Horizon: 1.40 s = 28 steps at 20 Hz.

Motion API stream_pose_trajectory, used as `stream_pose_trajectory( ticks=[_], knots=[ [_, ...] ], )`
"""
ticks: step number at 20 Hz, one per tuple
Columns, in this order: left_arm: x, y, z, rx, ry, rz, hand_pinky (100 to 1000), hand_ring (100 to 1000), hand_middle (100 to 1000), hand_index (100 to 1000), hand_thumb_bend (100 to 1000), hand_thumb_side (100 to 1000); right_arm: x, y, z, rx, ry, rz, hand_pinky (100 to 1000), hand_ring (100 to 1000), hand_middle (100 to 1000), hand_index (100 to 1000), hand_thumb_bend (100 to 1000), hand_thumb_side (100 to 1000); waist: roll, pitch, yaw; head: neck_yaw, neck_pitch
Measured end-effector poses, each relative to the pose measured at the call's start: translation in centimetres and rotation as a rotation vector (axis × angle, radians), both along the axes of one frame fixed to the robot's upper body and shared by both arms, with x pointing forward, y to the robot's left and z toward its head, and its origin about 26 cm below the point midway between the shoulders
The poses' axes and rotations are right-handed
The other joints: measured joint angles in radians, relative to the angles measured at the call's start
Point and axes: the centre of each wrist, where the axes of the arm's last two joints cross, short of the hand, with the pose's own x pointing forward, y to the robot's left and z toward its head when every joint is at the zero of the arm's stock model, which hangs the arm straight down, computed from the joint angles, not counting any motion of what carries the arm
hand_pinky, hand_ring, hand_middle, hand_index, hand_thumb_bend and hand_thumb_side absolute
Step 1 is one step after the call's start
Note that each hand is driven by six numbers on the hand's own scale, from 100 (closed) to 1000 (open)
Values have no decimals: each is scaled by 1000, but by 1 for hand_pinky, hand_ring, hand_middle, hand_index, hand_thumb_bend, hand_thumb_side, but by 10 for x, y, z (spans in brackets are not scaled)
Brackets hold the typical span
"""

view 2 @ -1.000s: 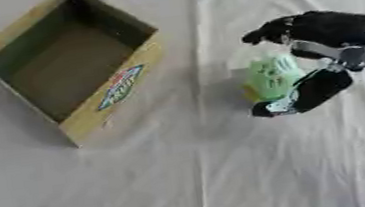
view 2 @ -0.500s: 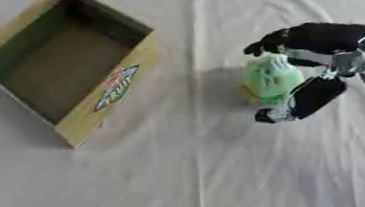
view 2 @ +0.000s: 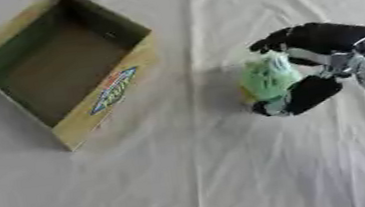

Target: Pick up objects on the table and place them in the box.

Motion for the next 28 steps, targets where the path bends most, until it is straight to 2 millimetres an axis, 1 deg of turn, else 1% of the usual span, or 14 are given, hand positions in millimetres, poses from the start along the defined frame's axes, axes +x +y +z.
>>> stream_pose_trajectory(
  ticks=[5,11,14,15,18,21,25,26,27,28],
  knots=[
    [0,0,0,-2,0,-3,424,667,864,976,186,842,0,0,-1,-42,13,-14,916,944,886,1000,477,533,0,2,6,-8,0],
    [0,0,0,-8,-1,-7,420,663,862,972,173,839,2,0,-4,-88,52,-11,915,944,885,1000,486,535,-2,4,8,-10,1],
    [0,-1,1,-13,-4,-11,419,662,862,972,171,838,5,-2,-4,-98,59,-22,912,941,878,1000,475,545,-2,6,12,-11,1],
    [0,-1,1,-17,-5,-13,418,661,861,970,164,840,6,-2,-4,-101,59,-28,909,935,870,1000,447,557,-2,7,13,-13,1],
    [1,-2,0,-23,-5,-16,418,661,861,970,164,840,12,-6,-5,-116,49,-57,909,935,870,1000,447,557,-2,7,17,-17,1],
    [1,-2,0,-24,-5,-16,418,661,861,969,160,842,16,-9,-8,-129,41,-77,902,926,863,997,407,555,-2,7,18,-18,1],
    [1,-2,0,-26,-6,-17,418,661,861,969,160,842,21,-13,-10,-145,20,-100,902,926,863,997,407,555,-2,8,19,-22,1],
    [1,-2,0,-27,-6,-18,418,660,861,968,153,844,22,-14,-11,-150,19,-102,894,918,851,980,414,507,-2,8,19,-22,1],
    [1,-2,0,-27,-6,-18,417,660,860,966,145,843,22,-15,-13,-153,19,-103,885,909,833,960,393,482,-2,8,20,-23,1],
    [1,-2,0,-27,-6,-18,417,660,860,966,145,843,23,-15,-13,-157,18,-103,885,909,833,960,393,482,-2,9,22,-25,1]
  ],
)
